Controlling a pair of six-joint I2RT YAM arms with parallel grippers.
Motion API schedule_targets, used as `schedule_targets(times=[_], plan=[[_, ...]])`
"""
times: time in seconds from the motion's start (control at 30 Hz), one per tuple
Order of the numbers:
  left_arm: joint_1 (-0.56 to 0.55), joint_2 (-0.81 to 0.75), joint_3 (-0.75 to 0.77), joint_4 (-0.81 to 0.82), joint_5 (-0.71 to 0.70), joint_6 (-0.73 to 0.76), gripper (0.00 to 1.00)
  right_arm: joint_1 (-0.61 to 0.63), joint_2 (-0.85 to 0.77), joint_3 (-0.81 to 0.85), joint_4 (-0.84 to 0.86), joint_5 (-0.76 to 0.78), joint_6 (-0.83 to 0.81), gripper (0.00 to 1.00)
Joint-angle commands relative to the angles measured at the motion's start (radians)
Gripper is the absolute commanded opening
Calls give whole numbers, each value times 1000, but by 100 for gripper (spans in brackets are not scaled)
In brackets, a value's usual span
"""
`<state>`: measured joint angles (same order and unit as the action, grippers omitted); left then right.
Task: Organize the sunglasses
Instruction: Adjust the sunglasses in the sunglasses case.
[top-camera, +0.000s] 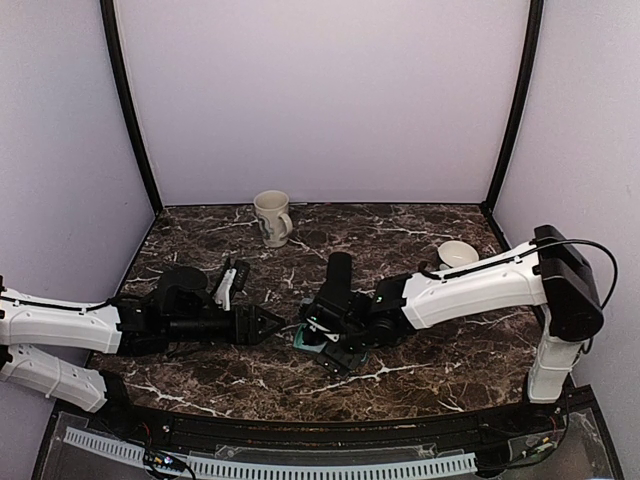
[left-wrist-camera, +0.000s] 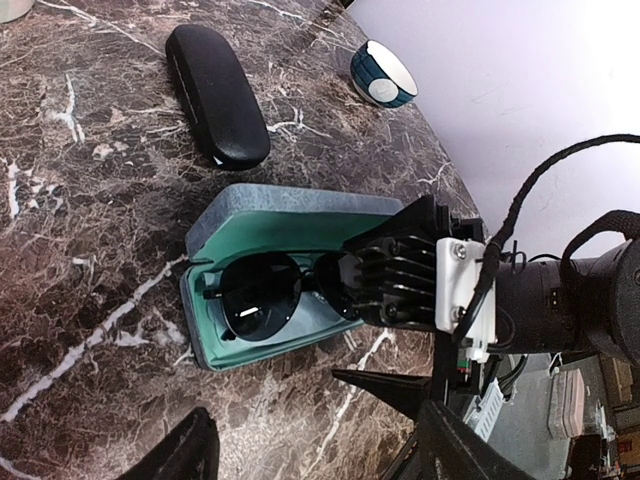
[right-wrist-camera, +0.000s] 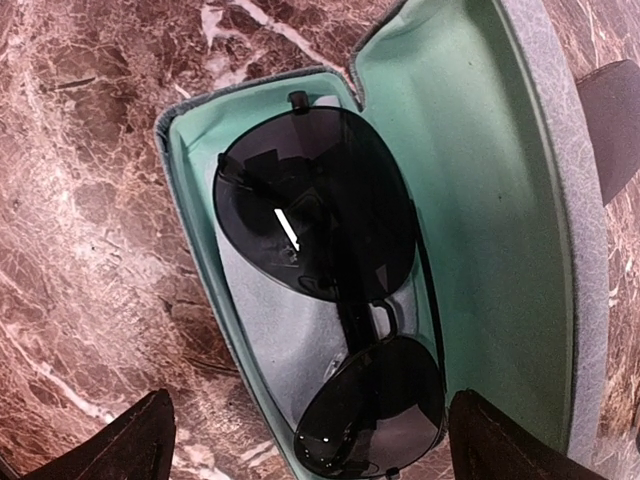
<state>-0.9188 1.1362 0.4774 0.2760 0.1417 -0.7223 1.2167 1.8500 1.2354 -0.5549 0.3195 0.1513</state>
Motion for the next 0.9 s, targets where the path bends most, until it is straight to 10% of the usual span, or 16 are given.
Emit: schedule_targets(times=[0.0, 0.87], plan=[[5, 2, -7, 16, 9, -3, 70, -6, 23, -5, -4, 29, 3, 96], [5, 28, 10, 24, 20, 1, 69, 1, 30, -8, 5, -13, -24, 86]])
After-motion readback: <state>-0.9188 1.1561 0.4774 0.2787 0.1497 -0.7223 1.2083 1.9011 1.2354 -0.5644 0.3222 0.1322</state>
